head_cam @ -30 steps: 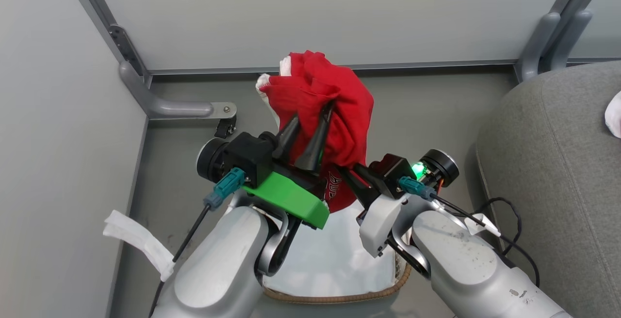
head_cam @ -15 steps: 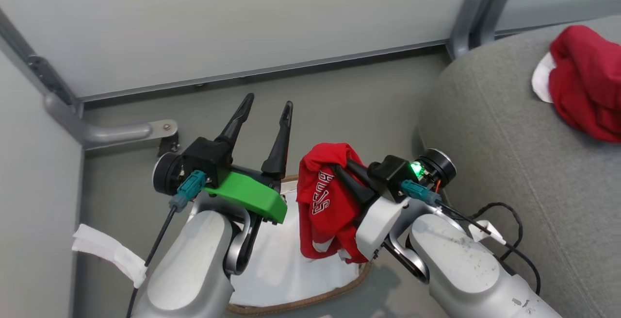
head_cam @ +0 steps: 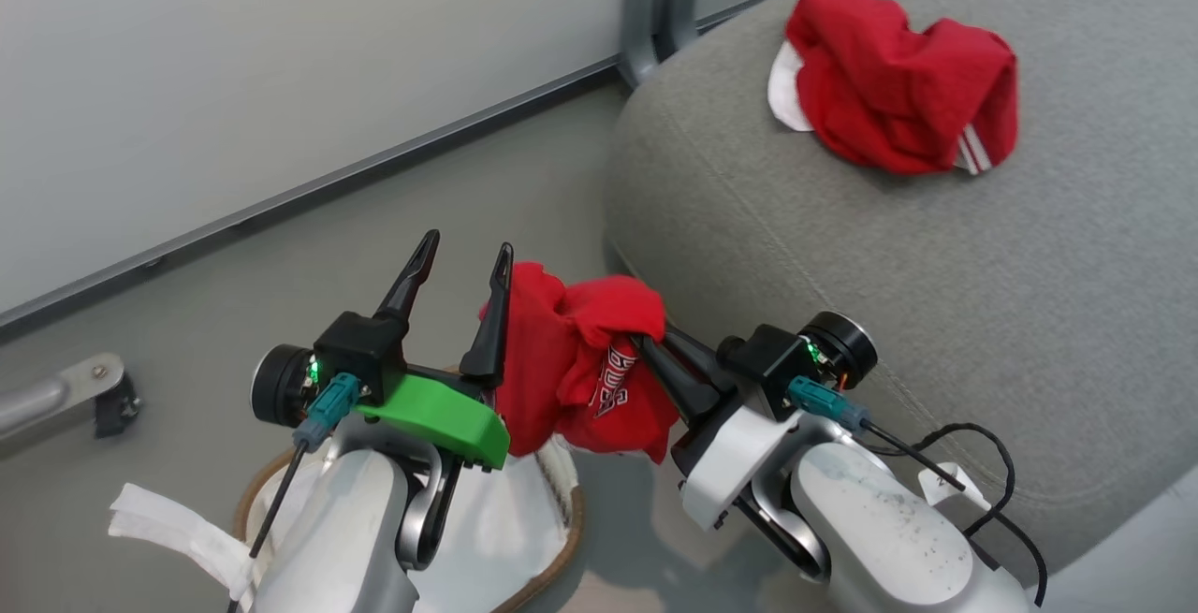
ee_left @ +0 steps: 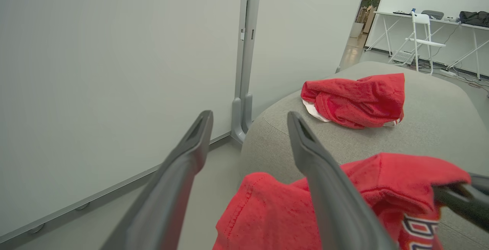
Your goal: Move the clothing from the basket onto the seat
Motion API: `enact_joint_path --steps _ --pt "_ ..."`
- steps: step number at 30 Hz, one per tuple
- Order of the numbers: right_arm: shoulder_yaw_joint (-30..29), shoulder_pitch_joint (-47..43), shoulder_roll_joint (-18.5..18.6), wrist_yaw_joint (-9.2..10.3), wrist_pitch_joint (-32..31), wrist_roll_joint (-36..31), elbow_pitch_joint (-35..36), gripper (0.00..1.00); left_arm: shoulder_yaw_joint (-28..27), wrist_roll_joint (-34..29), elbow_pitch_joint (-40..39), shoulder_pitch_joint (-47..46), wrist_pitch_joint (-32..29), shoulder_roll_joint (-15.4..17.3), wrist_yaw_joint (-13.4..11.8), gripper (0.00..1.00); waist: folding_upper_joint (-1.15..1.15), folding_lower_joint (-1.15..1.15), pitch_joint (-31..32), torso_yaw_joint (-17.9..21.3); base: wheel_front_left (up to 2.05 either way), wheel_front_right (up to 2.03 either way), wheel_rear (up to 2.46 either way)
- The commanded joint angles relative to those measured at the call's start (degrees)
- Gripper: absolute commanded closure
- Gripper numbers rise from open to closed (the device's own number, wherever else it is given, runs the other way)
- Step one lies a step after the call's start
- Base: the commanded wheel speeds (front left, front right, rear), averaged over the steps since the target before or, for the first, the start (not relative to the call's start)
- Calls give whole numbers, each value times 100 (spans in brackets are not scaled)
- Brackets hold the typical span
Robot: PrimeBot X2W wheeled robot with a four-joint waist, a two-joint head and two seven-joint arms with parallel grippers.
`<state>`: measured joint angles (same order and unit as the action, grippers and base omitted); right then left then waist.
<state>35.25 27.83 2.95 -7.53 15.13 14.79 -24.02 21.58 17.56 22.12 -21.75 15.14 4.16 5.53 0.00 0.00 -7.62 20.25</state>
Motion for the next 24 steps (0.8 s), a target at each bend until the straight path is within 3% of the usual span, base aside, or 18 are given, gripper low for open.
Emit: enact_joint_path --steps 1,10,17,24 --pt "18 -101 1 8 2 8 63 100 -61 -19 -18 108 1 -9 33 0 0 0 -11 915 0 0 0" --pt "-695 -474 -2 8 2 -311 536 100 150 -95 128 -4 0 -83 153 0 0 0 -84 1105 0 0 0" --pt "-1365 -265 6 8 2 -971 1060 100 249 -37 128 -116 0 -107 195 0 0 0 -281 1155 0 0 0" --pt "-1810 765 631 8 2 -1482 1462 100 189 -144 41 -102 1 -42 205 0 0 0 -627 1161 0 0 0"
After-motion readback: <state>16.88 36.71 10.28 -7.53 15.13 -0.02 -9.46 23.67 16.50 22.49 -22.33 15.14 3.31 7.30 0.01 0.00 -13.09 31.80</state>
